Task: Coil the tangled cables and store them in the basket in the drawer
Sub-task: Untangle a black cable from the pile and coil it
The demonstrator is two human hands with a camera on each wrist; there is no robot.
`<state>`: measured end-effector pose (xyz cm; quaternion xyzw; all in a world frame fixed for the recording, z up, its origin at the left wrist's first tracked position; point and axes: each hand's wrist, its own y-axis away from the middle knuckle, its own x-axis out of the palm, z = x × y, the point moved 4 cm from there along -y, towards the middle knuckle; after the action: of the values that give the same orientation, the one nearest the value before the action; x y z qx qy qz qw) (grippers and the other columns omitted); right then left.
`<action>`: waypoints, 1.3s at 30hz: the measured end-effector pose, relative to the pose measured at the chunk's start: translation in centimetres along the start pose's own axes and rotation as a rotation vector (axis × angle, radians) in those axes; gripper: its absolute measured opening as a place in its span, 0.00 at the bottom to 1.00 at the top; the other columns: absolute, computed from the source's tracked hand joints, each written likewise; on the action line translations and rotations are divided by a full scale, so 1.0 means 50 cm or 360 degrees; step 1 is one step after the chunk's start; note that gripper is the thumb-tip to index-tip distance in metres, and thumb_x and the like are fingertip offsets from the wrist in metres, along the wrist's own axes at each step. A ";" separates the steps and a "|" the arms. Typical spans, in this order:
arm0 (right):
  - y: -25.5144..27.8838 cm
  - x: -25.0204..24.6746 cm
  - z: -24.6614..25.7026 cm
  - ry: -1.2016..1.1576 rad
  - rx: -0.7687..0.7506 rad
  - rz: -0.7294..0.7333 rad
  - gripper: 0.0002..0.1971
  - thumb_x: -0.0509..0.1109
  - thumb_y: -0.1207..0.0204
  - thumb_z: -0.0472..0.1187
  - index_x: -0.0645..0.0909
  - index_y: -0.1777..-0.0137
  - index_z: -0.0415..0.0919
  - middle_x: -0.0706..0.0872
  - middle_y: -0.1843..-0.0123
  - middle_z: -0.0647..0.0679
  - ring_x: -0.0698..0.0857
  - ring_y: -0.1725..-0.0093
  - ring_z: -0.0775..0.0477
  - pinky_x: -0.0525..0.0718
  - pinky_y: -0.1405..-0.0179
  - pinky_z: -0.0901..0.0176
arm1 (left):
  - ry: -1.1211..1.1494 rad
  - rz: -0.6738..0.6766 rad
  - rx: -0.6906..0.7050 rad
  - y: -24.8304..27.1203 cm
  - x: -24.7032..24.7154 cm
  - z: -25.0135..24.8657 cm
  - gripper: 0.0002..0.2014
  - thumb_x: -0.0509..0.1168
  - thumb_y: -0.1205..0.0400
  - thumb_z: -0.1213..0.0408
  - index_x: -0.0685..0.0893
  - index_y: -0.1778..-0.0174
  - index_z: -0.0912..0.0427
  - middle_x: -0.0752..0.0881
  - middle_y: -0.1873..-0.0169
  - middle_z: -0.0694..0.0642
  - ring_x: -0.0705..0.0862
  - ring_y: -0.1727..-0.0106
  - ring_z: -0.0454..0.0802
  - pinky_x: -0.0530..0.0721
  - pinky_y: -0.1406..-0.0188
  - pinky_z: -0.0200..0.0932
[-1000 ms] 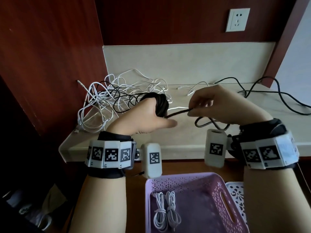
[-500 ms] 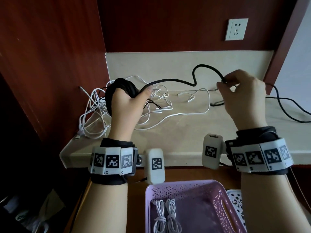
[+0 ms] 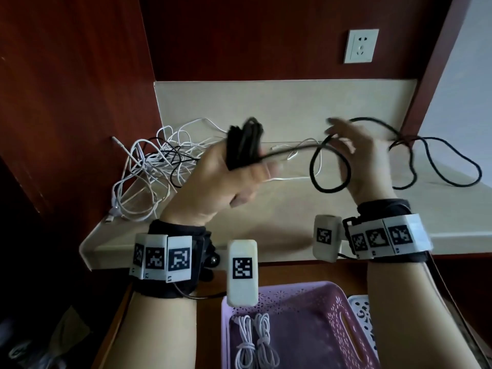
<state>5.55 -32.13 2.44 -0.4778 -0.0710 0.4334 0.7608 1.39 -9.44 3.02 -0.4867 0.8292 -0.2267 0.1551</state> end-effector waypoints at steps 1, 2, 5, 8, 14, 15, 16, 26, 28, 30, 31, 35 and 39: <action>0.007 0.028 0.005 -0.0219 0.0151 0.0281 0.12 0.68 0.27 0.36 0.89 0.48 0.48 0.89 0.53 0.54 0.84 0.46 0.45 0.78 0.38 0.57 | 0.0116 -0.0193 0.0088 -0.007 -0.008 -0.004 0.17 0.77 0.34 0.61 0.73 0.67 0.61 0.67 0.85 0.56 0.62 0.88 0.43 0.62 0.84 0.32; 0.018 0.054 0.009 -0.0433 0.0237 0.0534 0.13 0.69 0.28 0.35 0.90 0.55 0.56 0.90 0.57 0.60 0.85 0.47 0.49 0.80 0.38 0.57 | 0.0183 -0.0368 0.0160 -0.012 -0.019 -0.006 0.17 0.74 0.29 0.61 0.70 0.69 0.61 0.67 0.86 0.52 0.61 0.88 0.43 0.61 0.83 0.34; 0.041 0.079 0.036 -0.0756 0.0344 0.0882 0.17 0.60 0.20 0.23 0.82 0.58 0.45 0.90 0.61 0.53 0.89 0.59 0.52 0.87 0.52 0.60 | 0.0197 -0.0823 0.0222 -0.014 -0.055 -0.005 0.18 0.66 0.19 0.62 0.65 0.70 0.58 0.66 0.84 0.47 0.62 0.84 0.45 0.64 0.78 0.41; 0.029 0.032 0.028 -0.0726 0.0635 0.0689 0.13 0.55 0.16 0.27 0.77 0.58 0.37 0.78 0.73 0.44 0.75 0.85 0.49 0.72 0.87 0.65 | 0.0172 -0.1223 0.0152 -0.001 -0.097 0.009 0.17 0.66 0.18 0.63 0.67 0.69 0.57 0.65 0.83 0.47 0.62 0.82 0.46 0.67 0.76 0.41; -0.006 -0.115 -0.070 0.0581 0.0431 -0.0129 0.09 0.63 0.25 0.30 0.85 0.55 0.27 0.84 0.56 0.30 0.83 0.53 0.31 0.78 0.56 0.52 | -0.0170 -0.1037 0.0195 -0.011 -0.097 0.022 0.24 0.69 0.21 0.68 0.63 0.77 0.53 0.63 0.84 0.48 0.60 0.82 0.49 0.58 0.76 0.45; -0.004 -0.132 -0.072 0.0576 0.0462 -0.0282 0.11 0.61 0.25 0.27 0.85 0.50 0.27 0.83 0.46 0.29 0.81 0.45 0.31 0.77 0.45 0.51 | -0.0290 -0.0917 0.0147 -0.016 -0.088 0.028 0.24 0.71 0.23 0.65 0.63 0.79 0.52 0.63 0.85 0.48 0.60 0.82 0.49 0.58 0.76 0.42; -0.003 -0.146 -0.074 0.0560 0.0506 -0.0421 0.14 0.58 0.25 0.26 0.83 0.45 0.26 0.80 0.39 0.30 0.79 0.39 0.31 0.74 0.38 0.55 | -0.0428 -0.0816 0.0064 -0.022 -0.080 0.035 0.24 0.72 0.25 0.60 0.64 0.79 0.51 0.64 0.85 0.48 0.61 0.82 0.49 0.59 0.77 0.39; 0.001 -0.090 -0.058 0.0518 0.0384 0.0275 0.32 0.51 0.27 0.26 0.58 0.20 0.36 0.72 0.28 0.34 0.72 0.30 0.35 0.69 0.33 0.55 | -0.0699 -0.0459 -0.0336 -0.023 -0.058 0.058 0.23 0.71 0.21 0.63 0.62 0.74 0.57 0.64 0.85 0.51 0.61 0.81 0.48 0.61 0.78 0.36; 0.029 -0.058 -0.073 0.0934 0.0736 0.0894 0.35 0.53 0.25 0.25 0.50 0.18 0.39 0.62 0.22 0.33 0.62 0.23 0.34 0.64 0.27 0.45 | -0.0719 -0.0414 -0.0420 -0.020 -0.056 0.061 0.21 0.72 0.22 0.60 0.66 0.71 0.60 0.65 0.85 0.51 0.62 0.81 0.48 0.62 0.79 0.36; 0.033 -0.045 -0.054 0.1009 0.0764 0.0976 0.34 0.53 0.25 0.25 0.51 0.19 0.37 0.61 0.22 0.34 0.59 0.22 0.34 0.62 0.27 0.42 | -0.0818 -0.0424 -0.0510 -0.017 -0.055 0.070 0.21 0.73 0.23 0.56 0.67 0.71 0.59 0.67 0.87 0.48 0.64 0.82 0.49 0.64 0.79 0.36; 0.027 -0.040 -0.033 0.0932 0.0651 0.0868 0.33 0.53 0.27 0.24 0.53 0.20 0.35 0.61 0.23 0.35 0.60 0.23 0.35 0.62 0.27 0.46 | -0.0870 -0.0449 -0.0551 -0.015 -0.054 0.073 0.22 0.73 0.23 0.54 0.67 0.72 0.57 0.68 0.88 0.47 0.65 0.81 0.50 0.65 0.80 0.36; 0.024 0.005 0.067 0.0207 0.0208 0.0857 0.38 0.58 0.27 0.21 0.57 0.18 0.43 0.63 0.19 0.47 0.59 0.19 0.50 0.51 0.30 0.76 | -0.0740 -0.0422 -0.0598 -0.018 -0.039 0.073 0.20 0.70 0.21 0.57 0.65 0.69 0.56 0.64 0.82 0.52 0.63 0.80 0.50 0.60 0.79 0.37; 0.053 0.067 0.094 0.0011 0.0066 0.1211 0.28 0.64 0.21 0.28 0.68 0.22 0.43 0.76 0.31 0.58 0.75 0.42 0.75 0.66 0.45 0.90 | -0.0781 -0.0353 -0.0514 -0.018 -0.029 0.054 0.15 0.66 0.18 0.57 0.72 0.63 0.62 0.64 0.81 0.56 0.61 0.84 0.48 0.59 0.83 0.33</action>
<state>3.62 -26.12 1.81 -0.4561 0.1229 0.6846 0.5552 4.02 -9.17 1.27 -0.6327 0.7342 0.0166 0.2457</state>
